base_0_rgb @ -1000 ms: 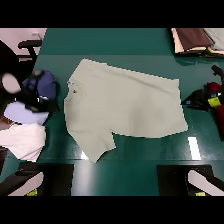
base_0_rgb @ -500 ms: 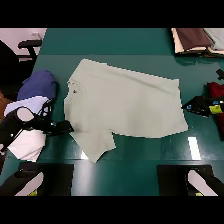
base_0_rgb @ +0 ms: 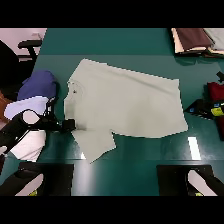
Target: Fold the shirts.
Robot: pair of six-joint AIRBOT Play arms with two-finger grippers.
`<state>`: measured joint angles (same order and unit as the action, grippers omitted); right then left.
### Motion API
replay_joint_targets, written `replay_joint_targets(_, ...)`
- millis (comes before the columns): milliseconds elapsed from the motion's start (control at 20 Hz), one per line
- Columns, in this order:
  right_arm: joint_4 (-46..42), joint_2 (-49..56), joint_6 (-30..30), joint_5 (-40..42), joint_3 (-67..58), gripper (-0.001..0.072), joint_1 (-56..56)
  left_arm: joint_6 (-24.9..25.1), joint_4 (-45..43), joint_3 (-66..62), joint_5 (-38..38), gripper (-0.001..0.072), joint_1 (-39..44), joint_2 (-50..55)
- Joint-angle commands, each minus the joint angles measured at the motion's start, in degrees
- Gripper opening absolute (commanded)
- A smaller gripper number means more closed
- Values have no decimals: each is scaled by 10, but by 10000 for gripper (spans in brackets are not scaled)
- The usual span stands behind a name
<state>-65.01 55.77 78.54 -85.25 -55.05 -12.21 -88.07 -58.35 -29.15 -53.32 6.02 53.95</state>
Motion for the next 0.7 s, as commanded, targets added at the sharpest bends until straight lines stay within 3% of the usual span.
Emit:
replay_joint_targets(0,-75,13,20,-14,13,449,-16,2,0,-25,-8,22,2,0)
replay_joint_targets(200,-49,56,24,5,121,494,-88,15,1,-41,-14,22,2,0)
replay_joint_targets(450,100,124,-14,125,212,484,-108,15,3,-41,-12,22,2,0)
replay_joint_targets(600,127,147,-15,181,210,396,-64,15,3,-41,-14,22,2,0)
replay_joint_targets(650,129,149,-15,194,210,233,-48,15,3,-41,-17,22,2,0)
